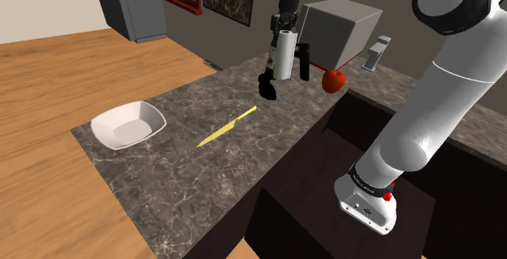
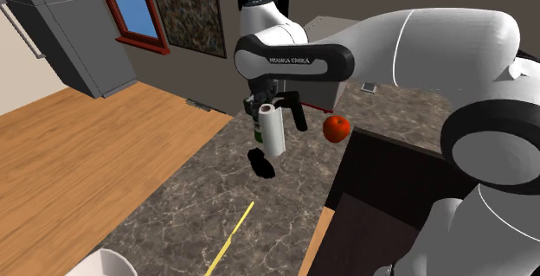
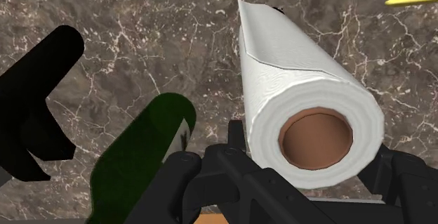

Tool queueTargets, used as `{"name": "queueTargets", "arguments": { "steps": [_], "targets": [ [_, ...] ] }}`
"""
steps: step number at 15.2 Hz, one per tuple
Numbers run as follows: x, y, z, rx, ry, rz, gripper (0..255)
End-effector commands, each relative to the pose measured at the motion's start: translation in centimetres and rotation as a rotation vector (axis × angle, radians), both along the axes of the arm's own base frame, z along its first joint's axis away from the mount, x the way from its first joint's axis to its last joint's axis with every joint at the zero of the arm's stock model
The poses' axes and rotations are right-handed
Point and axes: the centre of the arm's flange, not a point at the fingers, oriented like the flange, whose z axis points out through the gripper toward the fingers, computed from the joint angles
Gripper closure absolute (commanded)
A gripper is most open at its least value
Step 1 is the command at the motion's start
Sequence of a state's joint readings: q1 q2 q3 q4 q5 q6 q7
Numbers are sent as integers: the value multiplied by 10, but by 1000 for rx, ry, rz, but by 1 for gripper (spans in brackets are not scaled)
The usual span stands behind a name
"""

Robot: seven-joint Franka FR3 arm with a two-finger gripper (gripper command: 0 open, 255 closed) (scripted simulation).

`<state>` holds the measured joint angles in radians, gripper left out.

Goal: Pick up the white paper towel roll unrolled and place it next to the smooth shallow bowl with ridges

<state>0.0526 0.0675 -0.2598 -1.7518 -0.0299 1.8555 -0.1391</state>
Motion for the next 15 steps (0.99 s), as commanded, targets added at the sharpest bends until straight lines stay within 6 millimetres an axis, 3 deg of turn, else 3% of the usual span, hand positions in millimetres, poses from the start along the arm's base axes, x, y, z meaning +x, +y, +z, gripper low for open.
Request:
{"name": "queueTargets", "arguments": {
  "steps": [1,15],
  "targets": [
    [-7,29,2,-1,0,-1,255],
    [-45,210,2,-1,0,-1,255]
  ]
}}
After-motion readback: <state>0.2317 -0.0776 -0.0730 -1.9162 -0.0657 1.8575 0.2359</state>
